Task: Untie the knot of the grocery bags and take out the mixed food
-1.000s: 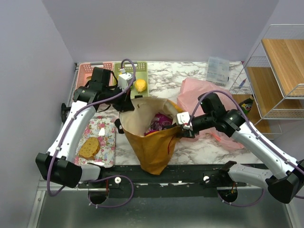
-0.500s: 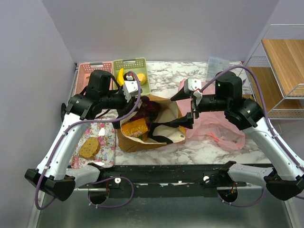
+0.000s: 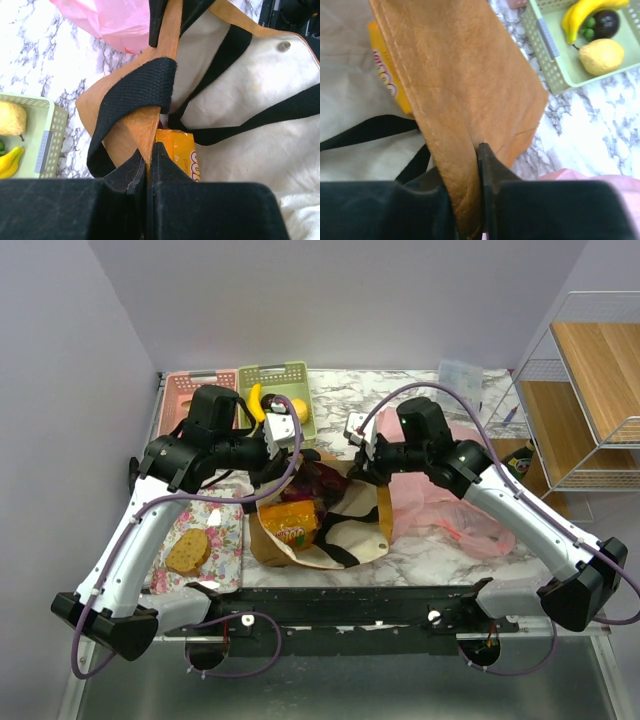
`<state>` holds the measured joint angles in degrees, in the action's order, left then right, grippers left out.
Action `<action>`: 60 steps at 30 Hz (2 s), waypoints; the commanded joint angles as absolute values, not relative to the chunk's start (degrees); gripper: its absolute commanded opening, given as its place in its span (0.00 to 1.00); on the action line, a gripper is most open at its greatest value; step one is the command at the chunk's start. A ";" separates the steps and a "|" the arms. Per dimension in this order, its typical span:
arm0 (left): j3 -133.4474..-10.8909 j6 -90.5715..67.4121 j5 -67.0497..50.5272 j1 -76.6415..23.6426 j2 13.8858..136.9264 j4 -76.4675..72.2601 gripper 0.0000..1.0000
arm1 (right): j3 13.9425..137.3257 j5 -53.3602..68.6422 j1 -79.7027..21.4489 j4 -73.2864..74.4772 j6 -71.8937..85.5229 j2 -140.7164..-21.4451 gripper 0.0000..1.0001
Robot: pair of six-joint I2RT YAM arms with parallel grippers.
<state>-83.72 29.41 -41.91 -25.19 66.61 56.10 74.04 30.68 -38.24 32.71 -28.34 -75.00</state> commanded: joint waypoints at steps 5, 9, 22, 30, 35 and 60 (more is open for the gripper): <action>-76.78 24.60 -47.54 -27.05 60.06 53.80 0.00 | 74.71 24.69 -38.41 32.20 -29.09 -71.32 0.77; -71.10 20.34 -44.55 -28.48 56.53 47.44 0.00 | 74.00 39.11 -38.47 30.77 -30.58 -64.54 0.84; -77.41 17.53 -40.19 -29.18 57.38 41.65 0.00 | 75.46 38.37 -49.25 33.26 -36.37 -65.30 0.63; -77.27 13.63 -39.35 -29.00 60.21 41.23 0.00 | 83.88 32.67 -60.30 29.91 -35.22 -73.78 0.45; -78.38 9.98 -36.55 -26.36 63.51 42.88 0.00 | 81.45 27.27 -63.98 25.25 -38.53 -72.67 0.48; -79.41 7.86 -41.99 -21.29 65.59 40.35 0.00 | 64.32 12.48 -65.14 15.86 -29.62 -85.47 1.00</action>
